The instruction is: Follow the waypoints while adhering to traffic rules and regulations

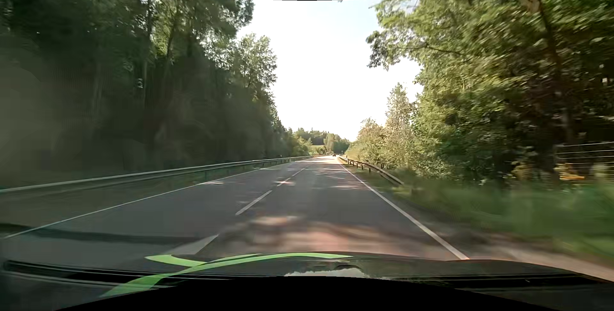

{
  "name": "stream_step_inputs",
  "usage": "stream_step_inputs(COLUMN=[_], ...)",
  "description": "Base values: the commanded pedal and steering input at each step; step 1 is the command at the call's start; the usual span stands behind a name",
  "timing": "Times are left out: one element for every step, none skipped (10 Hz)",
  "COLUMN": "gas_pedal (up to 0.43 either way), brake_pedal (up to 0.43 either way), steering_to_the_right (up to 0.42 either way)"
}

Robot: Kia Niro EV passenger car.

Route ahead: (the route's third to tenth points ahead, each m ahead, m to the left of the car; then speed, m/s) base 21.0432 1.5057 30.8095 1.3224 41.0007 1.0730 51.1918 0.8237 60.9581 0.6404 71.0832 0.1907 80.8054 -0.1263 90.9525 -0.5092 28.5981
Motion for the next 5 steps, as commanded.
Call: stream_step_inputs(gas_pedal=[0.268, 0.26, 0.228, 0.22, 0.22], brake_pedal=[0.0, 0.0, 0.0, 0.0, 0.0], steering_to_the_right=[0.0, 0.0, 0.0, 0.0, 0.0])
